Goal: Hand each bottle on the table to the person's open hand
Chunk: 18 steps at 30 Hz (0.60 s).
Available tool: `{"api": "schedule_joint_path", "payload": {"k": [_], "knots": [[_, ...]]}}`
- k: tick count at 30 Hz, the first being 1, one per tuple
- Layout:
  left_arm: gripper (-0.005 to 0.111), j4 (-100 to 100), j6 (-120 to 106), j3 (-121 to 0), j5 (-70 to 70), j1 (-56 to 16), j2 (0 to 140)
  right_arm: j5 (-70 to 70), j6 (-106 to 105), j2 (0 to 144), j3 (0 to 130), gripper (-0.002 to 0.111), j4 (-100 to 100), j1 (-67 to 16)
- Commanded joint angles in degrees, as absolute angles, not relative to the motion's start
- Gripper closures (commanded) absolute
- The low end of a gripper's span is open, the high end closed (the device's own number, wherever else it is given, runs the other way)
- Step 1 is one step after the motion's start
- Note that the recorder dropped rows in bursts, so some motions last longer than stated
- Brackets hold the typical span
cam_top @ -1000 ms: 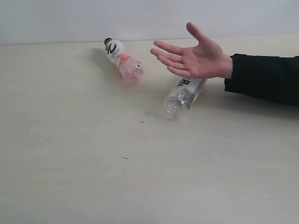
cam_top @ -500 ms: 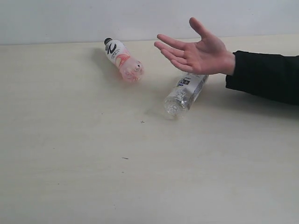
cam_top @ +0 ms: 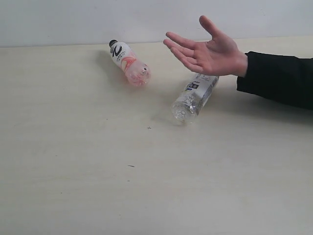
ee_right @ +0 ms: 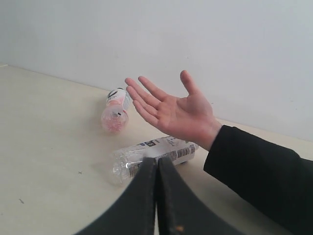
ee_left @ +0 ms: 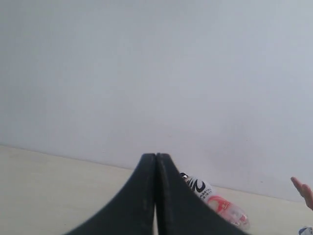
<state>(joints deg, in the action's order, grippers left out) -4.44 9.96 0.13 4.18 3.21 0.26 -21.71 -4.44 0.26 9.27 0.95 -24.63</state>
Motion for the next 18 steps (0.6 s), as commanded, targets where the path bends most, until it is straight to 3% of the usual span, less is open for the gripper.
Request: {"api": "schedule_joint_path", "payload": {"k": [1,8,18], "knots": [[0.107,-5.07,12.47,0.0,4.88,2.84,0.0,-21.27,-4.51,0.0,8.97,0.108,1.41,-24.7],[0.107,-5.07,20.21,0.0,7.96,2.84,0.86,-21.27,-4.51,0.0,8.97,0.108,1.41,-24.7],[0.107,-4.64,25.86,-0.2,16.59,2.84,16.12,-21.27,-4.51,0.0,8.97,0.108,1.41,-24.7]]}}
